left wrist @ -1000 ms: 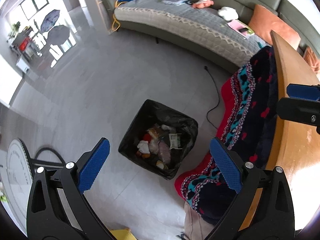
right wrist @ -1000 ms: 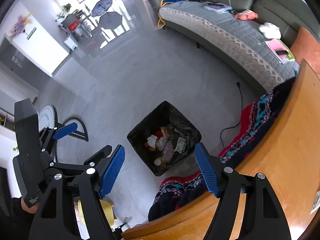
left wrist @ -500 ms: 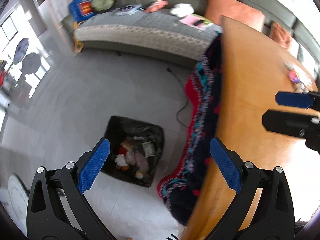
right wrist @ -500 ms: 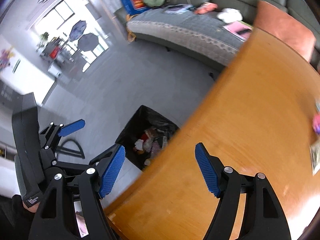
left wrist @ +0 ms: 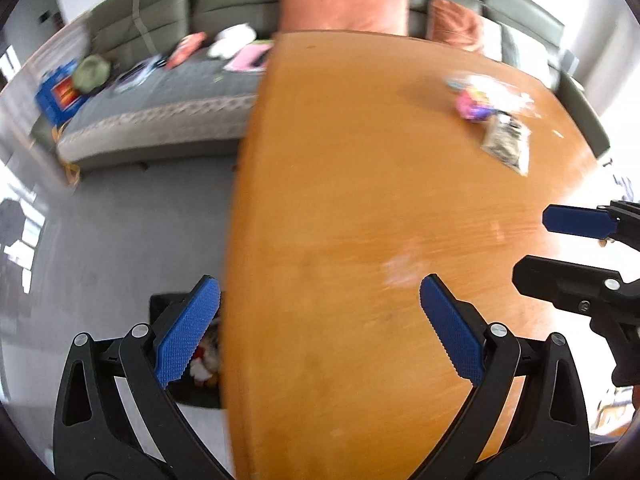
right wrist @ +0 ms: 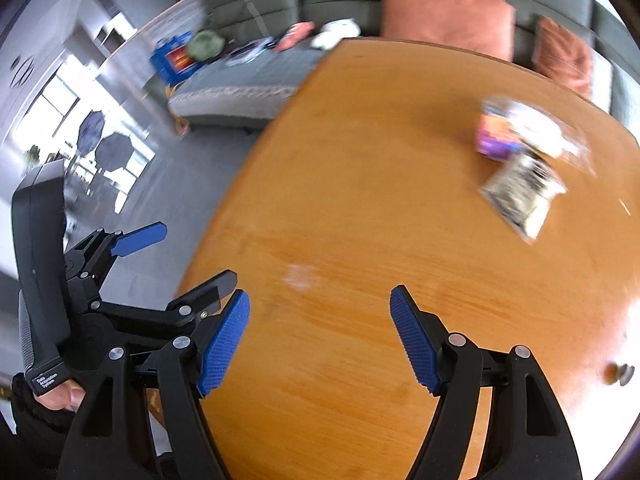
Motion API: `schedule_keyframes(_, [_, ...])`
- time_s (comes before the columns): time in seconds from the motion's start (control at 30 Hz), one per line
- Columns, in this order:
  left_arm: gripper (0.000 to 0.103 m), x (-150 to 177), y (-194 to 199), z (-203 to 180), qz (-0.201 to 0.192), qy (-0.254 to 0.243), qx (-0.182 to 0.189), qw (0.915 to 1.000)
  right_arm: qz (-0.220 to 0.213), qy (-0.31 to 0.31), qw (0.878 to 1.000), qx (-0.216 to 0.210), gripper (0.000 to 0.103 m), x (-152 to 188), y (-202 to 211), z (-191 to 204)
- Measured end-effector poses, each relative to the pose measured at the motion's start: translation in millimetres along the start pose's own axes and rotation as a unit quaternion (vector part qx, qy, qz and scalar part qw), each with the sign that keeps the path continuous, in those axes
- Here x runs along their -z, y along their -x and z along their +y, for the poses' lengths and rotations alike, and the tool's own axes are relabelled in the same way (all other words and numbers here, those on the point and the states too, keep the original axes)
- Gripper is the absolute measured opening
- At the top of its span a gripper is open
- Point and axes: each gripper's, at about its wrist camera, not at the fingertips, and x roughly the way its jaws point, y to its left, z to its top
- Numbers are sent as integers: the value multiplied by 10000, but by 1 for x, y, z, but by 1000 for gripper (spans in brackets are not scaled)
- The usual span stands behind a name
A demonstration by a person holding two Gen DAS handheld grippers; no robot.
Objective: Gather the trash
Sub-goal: 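Move both grippers back over the table toward the white cup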
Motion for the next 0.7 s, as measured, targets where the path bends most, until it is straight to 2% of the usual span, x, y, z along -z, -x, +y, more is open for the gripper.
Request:
schedule_keyframes(0.3, [97,-20,-13,-90,43,-725,451,9963,-170,-726,9968,281,73,27,27,-83])
schedule_keyframes(0.5, [97,-28,-28,-134,188,-795,652,9945,-364,-1135,9914,536,73,48,51,-136])
schedule_keyframes(0.7, [97,-33,-40,-167,242,-914,660,9933,-484,-1779,9785,921,73,75,73,-215])
